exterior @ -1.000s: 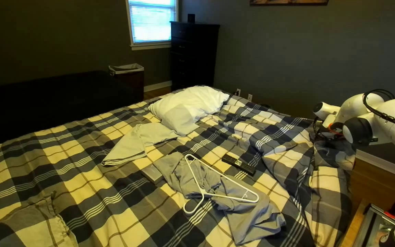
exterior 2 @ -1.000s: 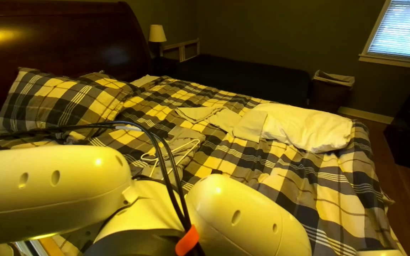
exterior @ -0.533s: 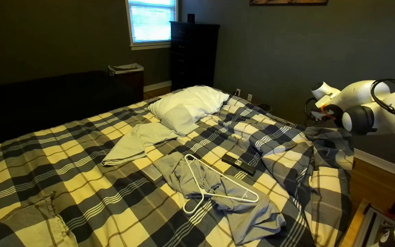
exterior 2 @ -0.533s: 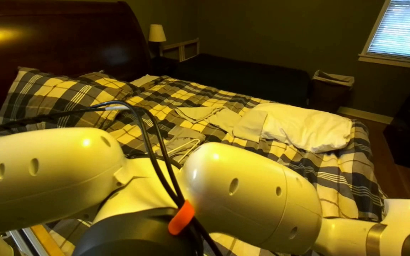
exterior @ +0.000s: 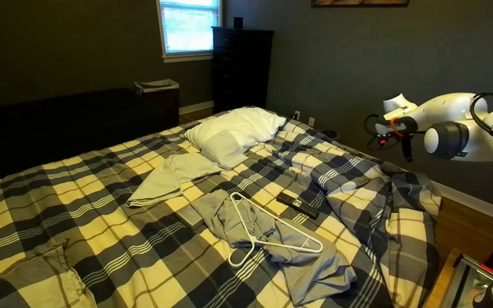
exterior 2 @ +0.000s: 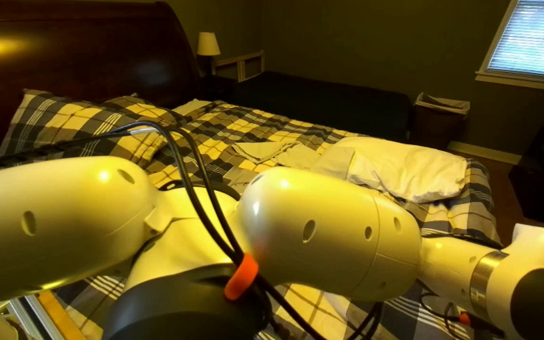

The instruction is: Cover the bed with the bed sheet

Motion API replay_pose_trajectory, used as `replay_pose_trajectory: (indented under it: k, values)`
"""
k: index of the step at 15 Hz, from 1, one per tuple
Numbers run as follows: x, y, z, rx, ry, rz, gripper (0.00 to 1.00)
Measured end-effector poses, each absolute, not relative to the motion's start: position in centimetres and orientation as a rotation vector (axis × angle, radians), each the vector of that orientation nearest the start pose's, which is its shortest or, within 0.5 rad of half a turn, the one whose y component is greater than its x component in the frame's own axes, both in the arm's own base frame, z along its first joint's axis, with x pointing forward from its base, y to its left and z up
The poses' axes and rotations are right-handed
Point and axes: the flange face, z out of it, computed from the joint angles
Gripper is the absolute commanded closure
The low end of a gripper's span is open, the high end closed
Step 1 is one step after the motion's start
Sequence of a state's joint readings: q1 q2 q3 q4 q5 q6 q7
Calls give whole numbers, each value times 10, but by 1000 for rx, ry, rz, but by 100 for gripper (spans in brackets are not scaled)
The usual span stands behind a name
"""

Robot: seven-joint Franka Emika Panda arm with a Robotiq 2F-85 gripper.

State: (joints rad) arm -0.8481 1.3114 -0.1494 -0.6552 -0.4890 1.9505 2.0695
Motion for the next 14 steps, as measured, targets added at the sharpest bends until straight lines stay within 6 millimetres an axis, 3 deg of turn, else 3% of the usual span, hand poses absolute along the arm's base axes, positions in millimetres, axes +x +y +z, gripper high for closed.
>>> replay_pose_trajectory:
  k: [3, 5, 9, 14]
  values:
    - [498, -629, 191, 588, -2646, 306, 0]
    - [506, -608, 205, 566, -2648, 156, 0]
    - [502, -579, 205, 491, -2643, -124, 0]
    - [497, -578, 195, 505, -2649, -195, 0]
